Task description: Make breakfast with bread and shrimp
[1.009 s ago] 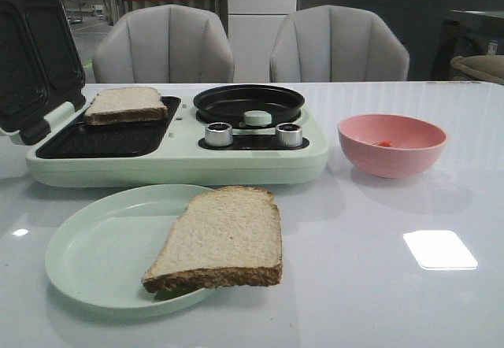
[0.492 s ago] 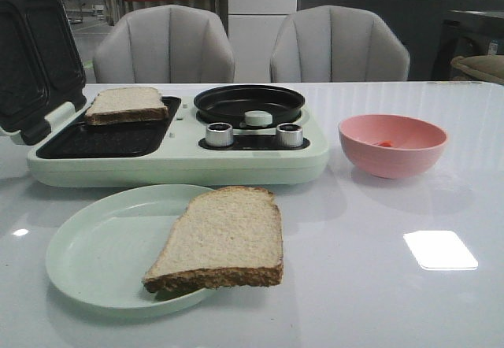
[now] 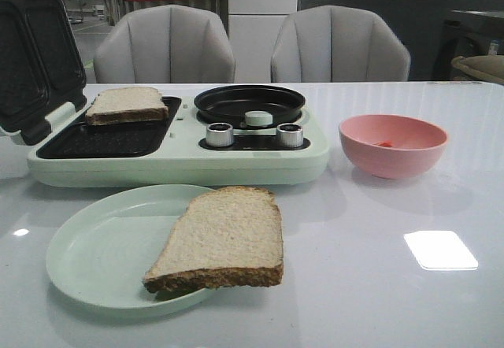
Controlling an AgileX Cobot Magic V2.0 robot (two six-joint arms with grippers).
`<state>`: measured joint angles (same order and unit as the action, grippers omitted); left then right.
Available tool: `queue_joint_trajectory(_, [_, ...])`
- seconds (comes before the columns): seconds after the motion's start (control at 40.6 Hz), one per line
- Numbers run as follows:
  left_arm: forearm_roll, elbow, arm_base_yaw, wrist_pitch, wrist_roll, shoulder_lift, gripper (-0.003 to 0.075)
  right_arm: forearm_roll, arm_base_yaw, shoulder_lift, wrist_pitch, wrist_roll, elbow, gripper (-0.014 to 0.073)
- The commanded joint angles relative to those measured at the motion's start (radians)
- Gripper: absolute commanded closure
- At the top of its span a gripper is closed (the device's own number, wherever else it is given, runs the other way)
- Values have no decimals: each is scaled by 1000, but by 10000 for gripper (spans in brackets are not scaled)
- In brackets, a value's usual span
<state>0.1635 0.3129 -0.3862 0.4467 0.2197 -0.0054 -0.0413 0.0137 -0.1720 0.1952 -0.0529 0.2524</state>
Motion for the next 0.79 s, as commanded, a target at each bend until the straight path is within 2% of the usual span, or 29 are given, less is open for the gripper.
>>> queue_joint_trajectory(0.0, [3,27,-8,-73,7,-3,156,-3,-4,-44,-47,1,39,617])
queue_joint_trajectory(0.32, [3,27,-8,-70,7,-3,156,41,-4,-86,30,2,51,612])
queue_joint_trajectory(0.492, [3,27,-8,-70,7,-3,156,41,9,-228,90,2,150,603])
queue_joint_trajectory(0.763, [3,27,-8,-70,7,-3,156,41,94,-516,176,2,313,603])
